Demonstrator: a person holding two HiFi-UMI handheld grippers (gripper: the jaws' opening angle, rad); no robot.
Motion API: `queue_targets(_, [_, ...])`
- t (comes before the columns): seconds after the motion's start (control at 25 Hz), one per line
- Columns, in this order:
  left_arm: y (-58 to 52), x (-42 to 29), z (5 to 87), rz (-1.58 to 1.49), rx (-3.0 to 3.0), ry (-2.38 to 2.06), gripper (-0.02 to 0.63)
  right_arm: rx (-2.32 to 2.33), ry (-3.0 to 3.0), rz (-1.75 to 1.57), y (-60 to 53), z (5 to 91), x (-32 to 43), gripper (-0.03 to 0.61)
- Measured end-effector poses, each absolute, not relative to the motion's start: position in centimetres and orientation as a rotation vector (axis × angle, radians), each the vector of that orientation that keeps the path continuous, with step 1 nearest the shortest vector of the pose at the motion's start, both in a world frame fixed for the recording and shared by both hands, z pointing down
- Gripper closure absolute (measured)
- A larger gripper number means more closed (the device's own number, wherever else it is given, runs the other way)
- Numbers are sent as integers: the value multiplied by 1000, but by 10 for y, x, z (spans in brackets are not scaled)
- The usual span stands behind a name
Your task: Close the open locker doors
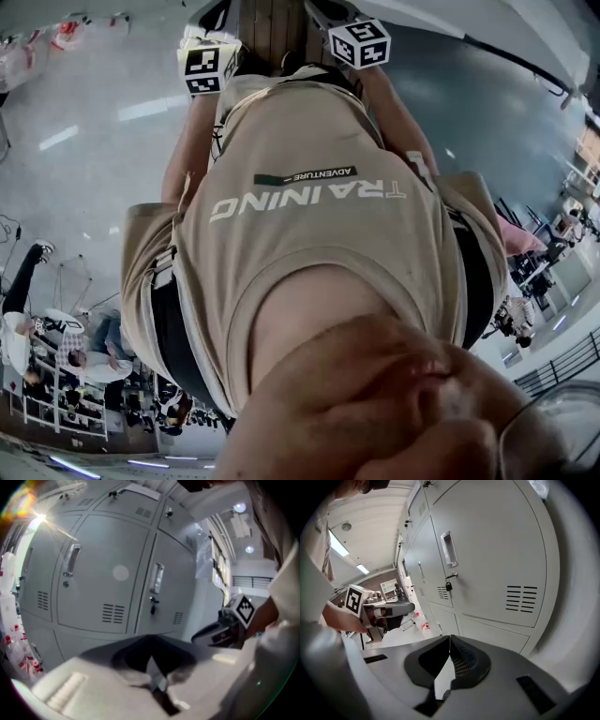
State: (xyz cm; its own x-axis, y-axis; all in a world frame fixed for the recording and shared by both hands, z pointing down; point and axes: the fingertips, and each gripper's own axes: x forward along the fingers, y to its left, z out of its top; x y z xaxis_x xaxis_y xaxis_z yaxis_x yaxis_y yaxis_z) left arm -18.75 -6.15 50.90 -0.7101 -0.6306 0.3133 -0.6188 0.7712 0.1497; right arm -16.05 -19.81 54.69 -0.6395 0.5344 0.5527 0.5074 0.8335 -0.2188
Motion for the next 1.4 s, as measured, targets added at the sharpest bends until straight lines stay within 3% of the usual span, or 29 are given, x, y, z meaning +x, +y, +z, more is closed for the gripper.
queue_targets(0.32, [-108,-130,479,12,966,-2680,614,-1002,-2479,-105,-198,500,-102,565])
queue_targets(0.88, [-136,32,439,62,876,-2651,614,-1089,-2696,133,-233,454,17,565])
queue_targets(1.4, [-112,34,393,47,943,-2779,614,-1079,-2829,22,-213,399,42,565])
